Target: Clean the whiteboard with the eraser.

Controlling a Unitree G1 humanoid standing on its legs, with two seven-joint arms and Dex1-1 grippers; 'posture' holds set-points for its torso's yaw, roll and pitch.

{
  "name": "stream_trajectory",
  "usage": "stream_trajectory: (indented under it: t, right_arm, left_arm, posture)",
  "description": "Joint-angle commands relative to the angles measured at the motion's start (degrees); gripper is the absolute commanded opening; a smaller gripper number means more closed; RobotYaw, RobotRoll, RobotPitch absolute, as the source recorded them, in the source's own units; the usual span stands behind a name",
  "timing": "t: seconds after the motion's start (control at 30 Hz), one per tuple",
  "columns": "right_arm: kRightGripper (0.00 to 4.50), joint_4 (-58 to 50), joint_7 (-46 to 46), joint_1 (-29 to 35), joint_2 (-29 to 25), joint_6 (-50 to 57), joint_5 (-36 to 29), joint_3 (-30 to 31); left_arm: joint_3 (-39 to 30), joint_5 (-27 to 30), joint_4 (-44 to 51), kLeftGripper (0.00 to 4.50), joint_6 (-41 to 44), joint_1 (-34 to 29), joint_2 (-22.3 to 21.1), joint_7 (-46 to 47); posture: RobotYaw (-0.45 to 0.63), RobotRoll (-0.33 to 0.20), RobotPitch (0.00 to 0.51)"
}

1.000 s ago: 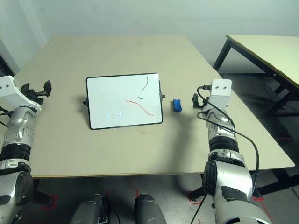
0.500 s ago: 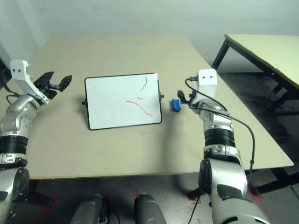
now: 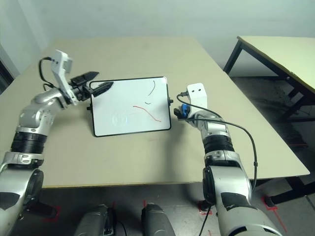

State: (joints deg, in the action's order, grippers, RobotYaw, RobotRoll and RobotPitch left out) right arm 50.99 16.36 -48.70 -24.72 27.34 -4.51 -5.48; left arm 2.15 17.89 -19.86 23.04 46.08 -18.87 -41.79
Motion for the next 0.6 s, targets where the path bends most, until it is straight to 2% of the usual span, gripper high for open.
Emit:
stream_trajectory:
  t: [0.03, 0.37, 0.47, 0.6]
  right_arm:
    - [4.08, 2.2, -0.3, -1.2, 0.8, -0.9, 0.3, -0.1]
    - [0.99, 3.8, -4.1, -2.0, 1.1, -2.3, -0.9, -3.5]
    - [0.65, 2.0, -5.6, -1.9, 0.8, -2.2, -1.2, -4.9]
    - [0.59, -6.3, -5.2, -2.4, -0.3, 0.1, -1.4, -5.1]
  left_arm:
    - [1.5, -0.9, 1.8, 4.5, 1.1, 0.0, 1.1, -0.1]
    - [1.3, -0.5, 5.3, 4.5, 3.1, -2.4, 0.9, 0.4]
    - [1.2, -0.4, 6.2, 4.5, 3.7, -2.9, 0.7, 0.5]
    - [1.3, -0.4, 6.8, 4.5, 4.4, -3.1, 0.4, 0.3]
  posture:
    - [-0.07, 0.0, 0.019]
    - [-0.07, 0.0, 0.007]
    - [-0.08, 0.0, 0.004]
    - [-0.09, 0.0, 0.002]
